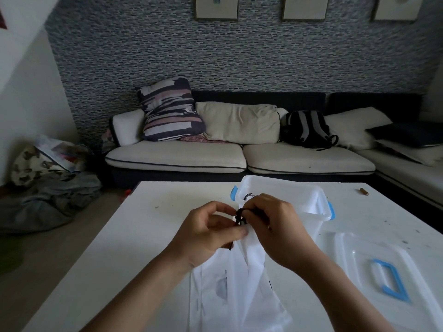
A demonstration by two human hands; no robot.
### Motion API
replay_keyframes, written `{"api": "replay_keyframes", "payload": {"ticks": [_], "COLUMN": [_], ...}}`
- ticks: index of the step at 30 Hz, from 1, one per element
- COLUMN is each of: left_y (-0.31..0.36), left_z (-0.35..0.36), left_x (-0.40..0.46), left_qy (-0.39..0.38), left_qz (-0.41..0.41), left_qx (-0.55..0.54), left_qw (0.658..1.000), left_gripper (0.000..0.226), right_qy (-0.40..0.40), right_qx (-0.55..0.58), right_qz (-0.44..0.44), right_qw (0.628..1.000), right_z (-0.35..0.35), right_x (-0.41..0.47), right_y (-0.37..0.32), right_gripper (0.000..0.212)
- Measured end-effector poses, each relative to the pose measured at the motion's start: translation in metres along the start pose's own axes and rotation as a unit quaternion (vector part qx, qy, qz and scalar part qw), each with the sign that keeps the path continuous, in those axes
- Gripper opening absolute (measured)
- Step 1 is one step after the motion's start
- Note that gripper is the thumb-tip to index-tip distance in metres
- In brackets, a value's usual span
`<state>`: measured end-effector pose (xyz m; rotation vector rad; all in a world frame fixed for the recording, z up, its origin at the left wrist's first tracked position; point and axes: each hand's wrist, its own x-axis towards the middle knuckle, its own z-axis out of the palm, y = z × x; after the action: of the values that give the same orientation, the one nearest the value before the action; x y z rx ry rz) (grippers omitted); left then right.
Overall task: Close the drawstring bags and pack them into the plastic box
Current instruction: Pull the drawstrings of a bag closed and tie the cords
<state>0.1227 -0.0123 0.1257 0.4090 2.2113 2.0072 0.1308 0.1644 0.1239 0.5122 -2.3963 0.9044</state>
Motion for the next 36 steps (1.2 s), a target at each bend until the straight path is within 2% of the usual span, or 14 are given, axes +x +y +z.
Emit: {"api": "replay_keyframes", "payload": {"ticks": [4,10,12,14,17,19,25,29,30,32,34,35,36], "left_y": [-0.01,-0.012,-0.011,-0.011,-0.014,-0.017,-0.026,-0.03,-0.03,-0.033,-0.033,-0.031,-0.028], "left_z": [0.009,0.003,0.0,-0.005,-0.014,-0.02,-0.025,-0.026,-0.025,-0.021,-0.01,-0.001,0.006], "left_x": [0.004,0.007,0.007,0.009,0.012,0.014,0.024,0.032,0.033,0.033,0.029,0.027,0.025], "left_qy": [0.027,0.064,0.073,0.085,0.121,0.142,0.168,0.182,0.175,0.134,0.065,0.025,-0.004], "left_qz": [-0.012,-0.018,-0.005,0.037,0.128,0.168,0.245,0.244,0.229,0.157,0.017,-0.056,-0.104], "left_qx": [-0.042,-0.091,-0.054,0.05,0.216,0.269,0.333,0.331,0.317,0.231,0.008,-0.13,-0.242], "left_qw": [0.999,0.994,0.996,0.994,0.96,0.938,0.895,0.893,0.903,0.951,0.998,0.99,0.965], "left_gripper": [0.019,0.017,0.017,0.019,0.019,0.015,0.01,0.01,0.009,0.007,0.006,0.009,0.012], "right_qy": [0.002,-0.003,-0.007,-0.016,-0.044,-0.057,-0.05,-0.028,-0.019,-0.008,-0.02,-0.025,-0.024], "right_qx": [0.005,0.036,0.037,0.047,0.097,0.128,0.198,0.213,0.216,0.224,0.3,0.347,0.363], "right_qz": [0.003,0.037,0.047,0.065,0.105,0.131,0.18,0.184,0.185,0.18,0.17,0.168,0.162], "right_qw": [1.0,0.999,0.998,0.997,0.989,0.981,0.962,0.959,0.959,0.958,0.938,0.922,0.917], "right_z": [0.001,-0.003,-0.003,-0.003,-0.008,-0.014,-0.028,-0.025,-0.025,-0.023,-0.016,-0.013,-0.009], "right_x": [0.0,0.0,-0.001,-0.001,-0.001,0.0,-0.002,-0.002,-0.002,-0.004,-0.008,-0.009,-0.01], "right_y": [-0.001,0.002,0.003,0.005,0.011,0.017,0.031,0.03,0.032,0.034,0.033,0.031,0.028], "right_gripper": [0.017,0.017,0.016,0.013,0.008,0.021,0.027,0.025,0.025,0.028,0.034,0.04,0.05]}}
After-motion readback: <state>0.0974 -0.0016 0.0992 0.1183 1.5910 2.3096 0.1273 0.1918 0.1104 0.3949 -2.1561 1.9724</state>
